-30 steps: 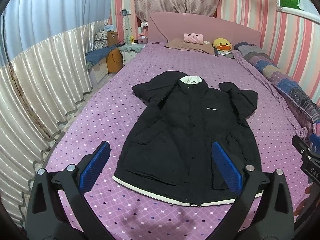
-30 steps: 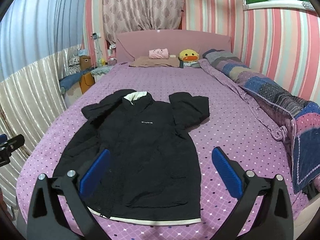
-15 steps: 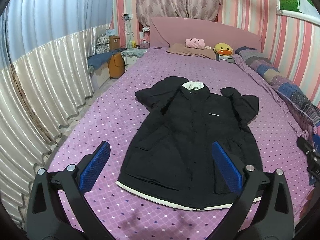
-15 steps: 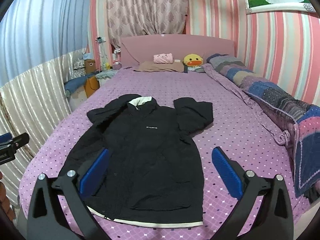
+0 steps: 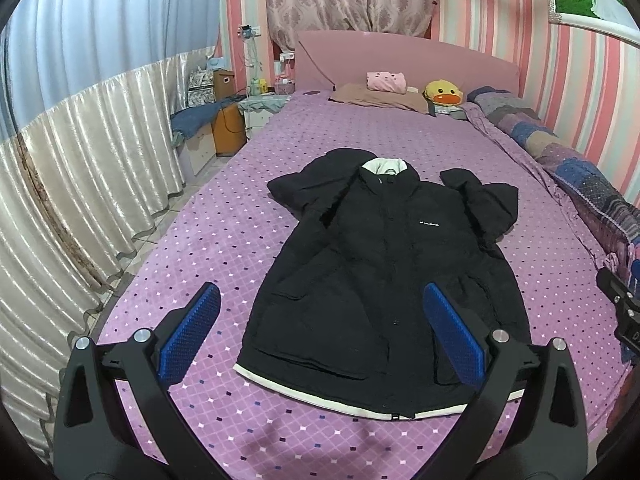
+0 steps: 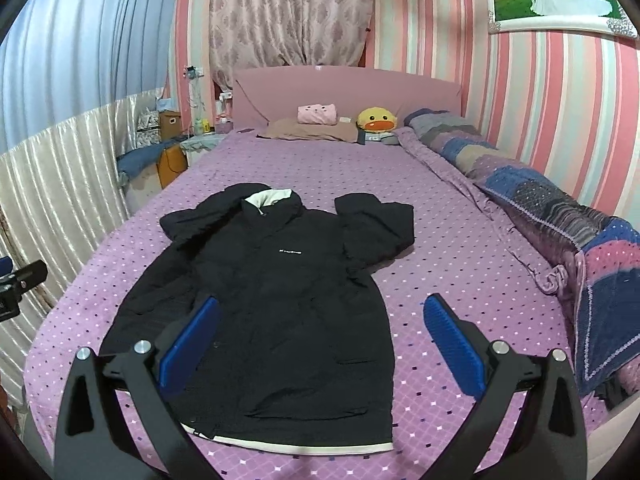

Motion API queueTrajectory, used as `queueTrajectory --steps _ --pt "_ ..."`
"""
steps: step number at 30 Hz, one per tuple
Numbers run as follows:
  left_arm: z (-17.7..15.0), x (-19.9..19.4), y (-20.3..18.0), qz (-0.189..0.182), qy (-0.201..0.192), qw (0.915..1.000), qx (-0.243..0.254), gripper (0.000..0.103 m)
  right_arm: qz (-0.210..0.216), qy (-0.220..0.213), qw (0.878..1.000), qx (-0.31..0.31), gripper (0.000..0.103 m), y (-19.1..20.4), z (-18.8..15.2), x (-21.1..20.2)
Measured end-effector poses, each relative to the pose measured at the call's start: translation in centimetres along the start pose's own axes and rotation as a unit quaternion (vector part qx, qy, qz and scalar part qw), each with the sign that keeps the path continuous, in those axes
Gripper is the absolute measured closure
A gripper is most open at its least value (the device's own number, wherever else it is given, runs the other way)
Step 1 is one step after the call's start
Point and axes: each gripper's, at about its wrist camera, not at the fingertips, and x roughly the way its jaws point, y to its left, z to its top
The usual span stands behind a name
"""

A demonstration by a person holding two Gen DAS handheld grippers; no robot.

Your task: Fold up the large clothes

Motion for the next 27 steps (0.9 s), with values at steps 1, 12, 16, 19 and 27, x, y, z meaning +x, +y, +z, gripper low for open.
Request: queueTrajectory --steps 1,12,16,19,27 --pt "0.0 0.0 0.0 0.001 -0.001 1.0000 0.000 0.003 -0.001 0.001 1.000 0.001 0.002 -0.1 0.1 0.0" --pt "-0.1 0.4 0.1 0.004 0.002 1.0000 -0.002 0.003 -0.016 -0.001 1.000 0.002 0.001 -0.3 0.4 0.8" --pt "-0.3 1.0 0.1 0.005 0.006 1.0000 0.000 0.003 -0.018 -0.002 1.000 -0.002 0.002 -0.2 0.2 1.3" --pt "-0.5 1.6 0.2 0.005 0.006 1.0000 0.002 0.003 -0.018 -0.005 1.000 -0.005 0.002 -0.3 0.0 1.6" --pt "-1.9 4.4 1.2 0.003 0.024 0.9996 0.015 0.003 0.001 0.015 1.000 0.003 0.002 -1.2 -1.3 3.4"
